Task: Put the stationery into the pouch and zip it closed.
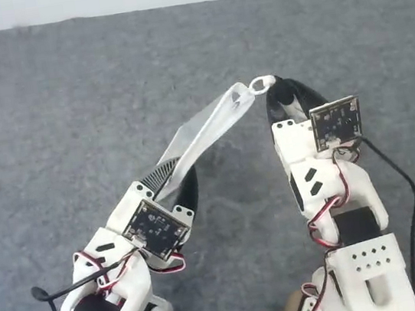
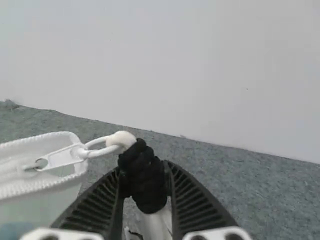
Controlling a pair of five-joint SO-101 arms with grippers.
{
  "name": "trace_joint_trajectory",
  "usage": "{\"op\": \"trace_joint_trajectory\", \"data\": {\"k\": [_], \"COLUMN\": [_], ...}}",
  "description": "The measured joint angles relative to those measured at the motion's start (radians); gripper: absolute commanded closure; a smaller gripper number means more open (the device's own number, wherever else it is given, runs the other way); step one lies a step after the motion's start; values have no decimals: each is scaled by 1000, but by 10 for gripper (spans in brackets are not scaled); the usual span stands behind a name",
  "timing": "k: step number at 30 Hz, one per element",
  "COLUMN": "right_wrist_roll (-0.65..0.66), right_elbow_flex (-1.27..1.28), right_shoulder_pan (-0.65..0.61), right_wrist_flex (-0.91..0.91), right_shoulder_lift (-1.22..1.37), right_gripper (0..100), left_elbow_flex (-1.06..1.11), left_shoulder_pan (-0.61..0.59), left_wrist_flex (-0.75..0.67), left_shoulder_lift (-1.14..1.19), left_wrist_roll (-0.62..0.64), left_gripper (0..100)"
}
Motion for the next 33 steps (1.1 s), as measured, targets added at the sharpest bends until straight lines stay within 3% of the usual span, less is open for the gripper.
{"op": "trace_joint_trajectory", "data": {"k": [9,19,33], "right_wrist_roll": [0,-64,-91], "right_elbow_flex": [0,-77,-80], "right_shoulder_pan": [0,38,60], "right_wrist_flex": [-40,-98,-98], "right_shoulder_lift": [60,227,241], "right_gripper": [992,992,964], "left_elbow_flex": [0,5,5], "left_shoulder_pan": [-3,-92,-107], "left_wrist_flex": [0,11,20], "left_shoulder_lift": [0,-104,-117], "left_wrist_roll": [17,71,71], "left_gripper": [991,991,991]}}
